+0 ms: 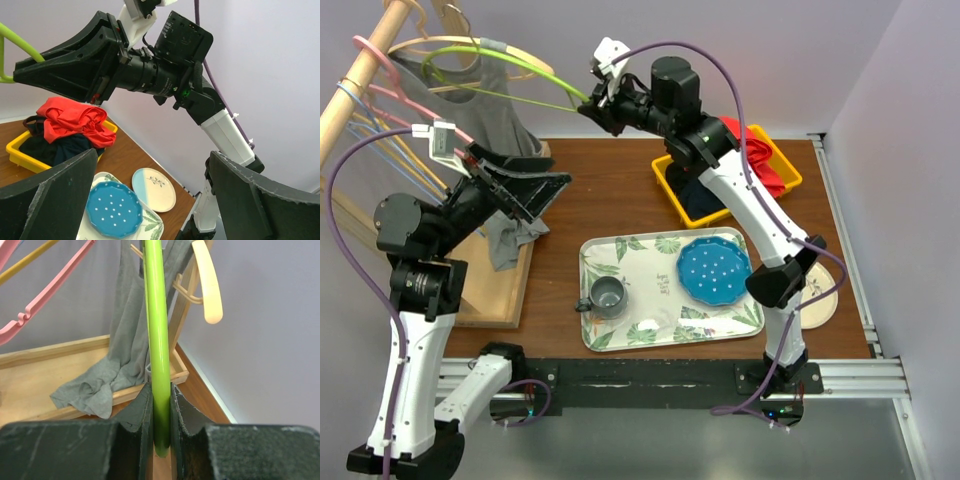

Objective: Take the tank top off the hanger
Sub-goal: Place the hanger at the clothesline.

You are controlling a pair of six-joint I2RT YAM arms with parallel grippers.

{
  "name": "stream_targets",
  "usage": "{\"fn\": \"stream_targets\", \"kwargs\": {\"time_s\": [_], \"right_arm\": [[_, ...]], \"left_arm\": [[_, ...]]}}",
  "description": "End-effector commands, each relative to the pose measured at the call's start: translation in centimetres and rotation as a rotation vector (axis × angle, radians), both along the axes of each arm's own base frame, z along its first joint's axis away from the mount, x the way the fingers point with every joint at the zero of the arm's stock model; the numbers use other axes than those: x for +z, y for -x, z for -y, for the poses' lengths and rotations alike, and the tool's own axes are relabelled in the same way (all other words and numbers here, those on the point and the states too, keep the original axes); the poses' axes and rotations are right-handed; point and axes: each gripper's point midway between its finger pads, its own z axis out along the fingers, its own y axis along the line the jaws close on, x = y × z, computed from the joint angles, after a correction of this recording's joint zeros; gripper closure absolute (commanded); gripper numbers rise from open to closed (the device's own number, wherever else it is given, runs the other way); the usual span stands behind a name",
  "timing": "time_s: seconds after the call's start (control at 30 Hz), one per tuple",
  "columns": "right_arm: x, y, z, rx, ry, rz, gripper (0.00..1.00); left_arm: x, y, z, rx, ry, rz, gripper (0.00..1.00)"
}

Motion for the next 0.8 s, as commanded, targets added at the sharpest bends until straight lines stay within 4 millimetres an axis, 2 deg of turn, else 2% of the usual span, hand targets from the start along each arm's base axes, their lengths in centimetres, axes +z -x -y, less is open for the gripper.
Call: {"fn": "stream_targets", "kwargs": {"time_s": [0.0,0.23,0.37,0.63,0.77], "right_arm": [[7.8,2.8,3.4,-0.033,-0.101,0.145,1.0],[8.4,4.5,3.6,0.025,-0.116,0.138,1.0],[8.5,4.7,3.4,0.036,-0.12,0.124,1.0],[5.4,4.7,2.5,0.077,-0.058,0.022,1.0],[4.9,4.9,2.4,0.09,-0.054,0.011,1.0]], "left_arm": [[1.4,1.0,0.0,-0.008,-0.004,0.068,0.0],[1.8,1.5,0.0,-0.015,0.021,0.059,0.0],[2.4,1.4,-0.2,-0.002,0.057,0.031,0.0],[3.3,1.4,-0.9,0.044,0.09,-0.002,0.0],[3.2,1.2,-0.8,0.039,0.096,-0.015,0.0]]}}
